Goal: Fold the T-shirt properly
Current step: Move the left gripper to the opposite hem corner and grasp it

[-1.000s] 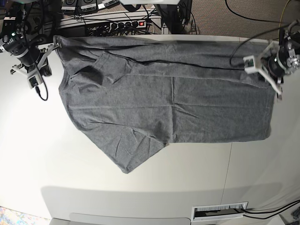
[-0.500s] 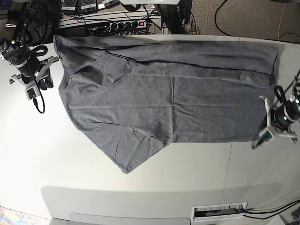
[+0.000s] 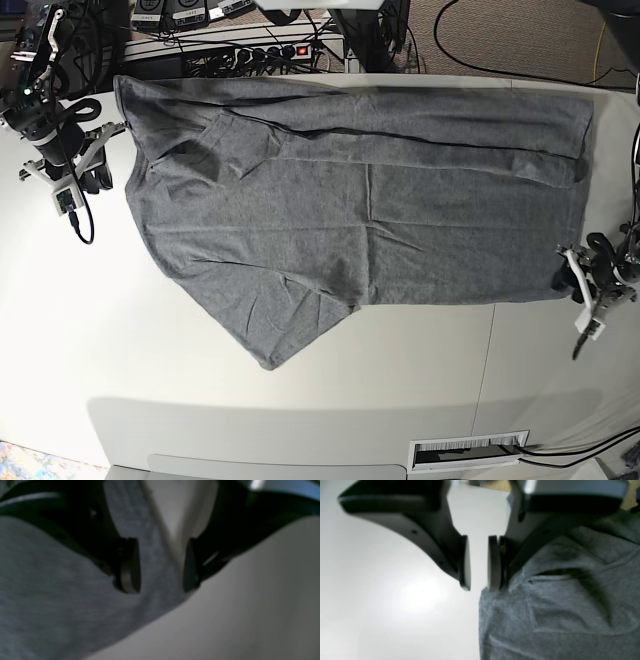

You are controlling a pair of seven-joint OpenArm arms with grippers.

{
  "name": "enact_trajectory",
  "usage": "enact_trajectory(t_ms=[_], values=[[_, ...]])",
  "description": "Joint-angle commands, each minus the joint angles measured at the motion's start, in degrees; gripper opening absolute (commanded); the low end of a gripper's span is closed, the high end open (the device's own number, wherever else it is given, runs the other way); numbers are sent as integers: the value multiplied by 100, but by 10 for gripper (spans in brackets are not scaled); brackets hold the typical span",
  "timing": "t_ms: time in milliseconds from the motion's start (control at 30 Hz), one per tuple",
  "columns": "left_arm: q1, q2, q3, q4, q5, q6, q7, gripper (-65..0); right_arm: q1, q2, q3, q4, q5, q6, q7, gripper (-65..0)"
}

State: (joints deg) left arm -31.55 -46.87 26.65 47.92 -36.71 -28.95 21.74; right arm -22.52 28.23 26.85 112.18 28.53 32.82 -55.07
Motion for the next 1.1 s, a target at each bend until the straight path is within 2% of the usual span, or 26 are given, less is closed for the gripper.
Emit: enact_trajectory(t_ms=[0, 233, 533, 667, 767, 1067], values=[[-225, -109, -59, -46, -61, 17, -254, -353, 33, 98, 48, 85, 37, -24, 142, -520], [-385, -22, -59, -433, -59, 42, -420, -353, 46, 98, 48, 85, 39, -24, 140, -520], [-385, 354, -57, -719, -42, 42, -317, -354, 46, 98, 48, 87, 42, -24, 107, -520], [-382, 450, -57, -887, 315, 63, -402, -354, 46, 101, 48, 87, 52, -24, 103, -520], [-387, 426, -57, -898, 518, 59, -601, -354, 48, 98, 48, 87, 59, -26, 111, -520], [-490, 367, -59, -887, 339, 70, -627, -354, 48, 98, 48, 87, 57, -24, 105, -520]])
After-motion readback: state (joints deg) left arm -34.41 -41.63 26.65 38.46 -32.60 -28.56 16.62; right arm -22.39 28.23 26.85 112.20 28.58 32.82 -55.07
